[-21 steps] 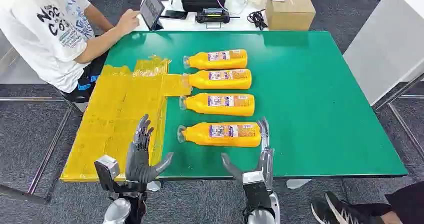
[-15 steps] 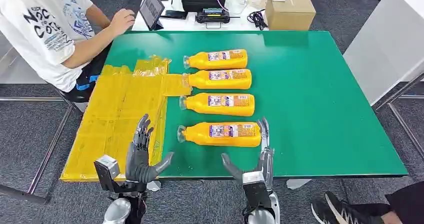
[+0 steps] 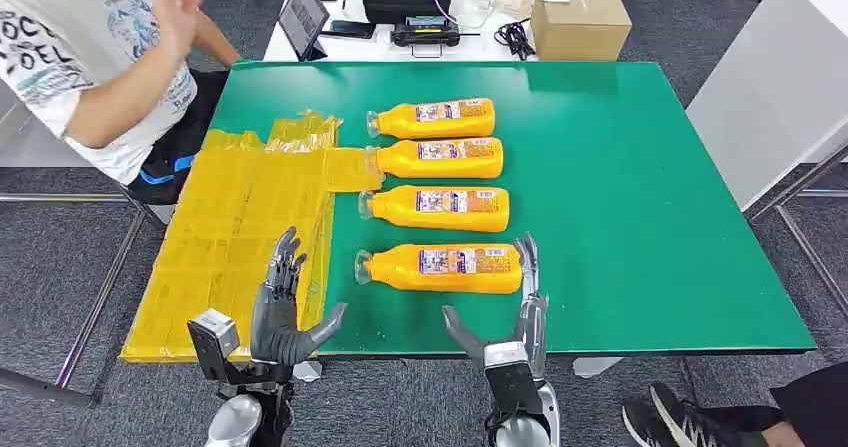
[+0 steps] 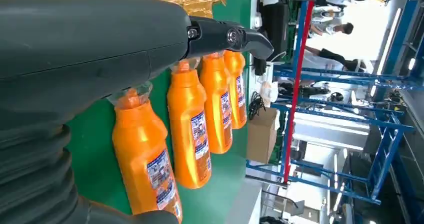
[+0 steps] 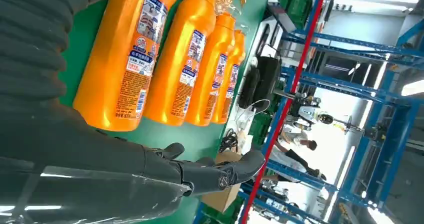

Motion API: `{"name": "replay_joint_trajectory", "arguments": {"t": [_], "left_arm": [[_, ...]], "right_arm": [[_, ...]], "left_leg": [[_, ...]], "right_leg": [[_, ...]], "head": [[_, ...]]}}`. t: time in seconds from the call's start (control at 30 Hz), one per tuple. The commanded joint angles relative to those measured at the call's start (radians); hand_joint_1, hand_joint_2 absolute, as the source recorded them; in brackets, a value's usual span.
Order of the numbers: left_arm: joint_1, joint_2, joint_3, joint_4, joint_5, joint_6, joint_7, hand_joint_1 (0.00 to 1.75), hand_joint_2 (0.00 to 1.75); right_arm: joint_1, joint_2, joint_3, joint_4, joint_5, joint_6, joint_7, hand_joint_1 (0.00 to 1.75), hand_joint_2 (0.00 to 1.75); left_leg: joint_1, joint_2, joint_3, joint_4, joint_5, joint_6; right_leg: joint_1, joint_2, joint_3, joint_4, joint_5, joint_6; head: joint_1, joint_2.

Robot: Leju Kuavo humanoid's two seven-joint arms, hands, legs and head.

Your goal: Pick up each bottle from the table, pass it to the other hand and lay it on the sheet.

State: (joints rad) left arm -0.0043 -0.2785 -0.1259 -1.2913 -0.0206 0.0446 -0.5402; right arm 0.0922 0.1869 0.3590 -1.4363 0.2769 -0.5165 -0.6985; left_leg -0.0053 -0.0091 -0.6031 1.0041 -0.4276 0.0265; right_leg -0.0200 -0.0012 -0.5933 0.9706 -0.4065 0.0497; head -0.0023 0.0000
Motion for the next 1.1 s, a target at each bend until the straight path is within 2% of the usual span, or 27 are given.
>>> {"name": "replay_joint_trajectory", "arguments": {"t": [0.03,0.53,0.7,0.83,1.0,1.1], "left_arm": [[-0.032,0.01,0.005,0.035,0.004,0.003,0.006,0.0,1.75],[-0.034,0.012,0.003,0.037,0.01,0.004,0.008,0.0,1.75],[-0.024,0.02,0.012,0.033,0.013,0.005,0.009,0.0,1.75],[-0.03,0.017,0.029,0.053,0.014,-0.006,-0.001,0.0,1.75],[-0.051,0.018,0.041,0.091,0.009,-0.025,-0.01,0.0,1.75],[-0.061,0.018,0.049,0.107,0.007,-0.035,-0.013,0.0,1.75]], "right_arm": [[-0.028,-0.015,-0.002,0.048,0.005,0.004,0.0,0.0,1.75],[-0.038,-0.003,-0.035,0.07,0.043,0.017,0.014,0.0,1.75],[-0.079,-0.02,-0.077,0.126,0.166,0.075,0.164,0.0,1.75],[-0.145,-0.057,-0.127,0.178,0.271,0.117,0.244,0.0,1.75],[-0.3,-0.15,-0.111,0.299,0.384,0.241,0.407,0.0,1.75],[-0.418,-0.183,-0.09,0.402,0.408,0.303,0.458,0.0,1.75]], "left_leg": [[0.001,0.001,0.004,0.0,-0.001,-0.002],[0.002,0.001,0.004,0.0,-0.002,-0.002],[0.001,0.001,0.002,-0.001,0.0,-0.001],[0.001,0.002,0.005,-0.001,-0.001,-0.002],[0.0,0.002,0.003,-0.001,0.0,-0.001],[0.0,0.003,0.003,-0.001,0.0,0.0]], "right_leg": [[0.002,0.0,0.004,-0.001,-0.001,-0.002],[0.002,0.0,0.005,-0.001,-0.001,-0.002],[0.001,0.0,0.002,-0.001,0.0,-0.001],[0.002,0.001,0.006,-0.002,0.0,-0.002],[0.0,0.002,0.003,-0.002,0.001,-0.001],[0.0,0.003,0.003,-0.002,0.002,0.0]], "head": [[0.0,0.0],[0.0,0.0],[0.0,0.0],[0.0,0.0],[0.0,0.0],[0.0,0.0]]}}
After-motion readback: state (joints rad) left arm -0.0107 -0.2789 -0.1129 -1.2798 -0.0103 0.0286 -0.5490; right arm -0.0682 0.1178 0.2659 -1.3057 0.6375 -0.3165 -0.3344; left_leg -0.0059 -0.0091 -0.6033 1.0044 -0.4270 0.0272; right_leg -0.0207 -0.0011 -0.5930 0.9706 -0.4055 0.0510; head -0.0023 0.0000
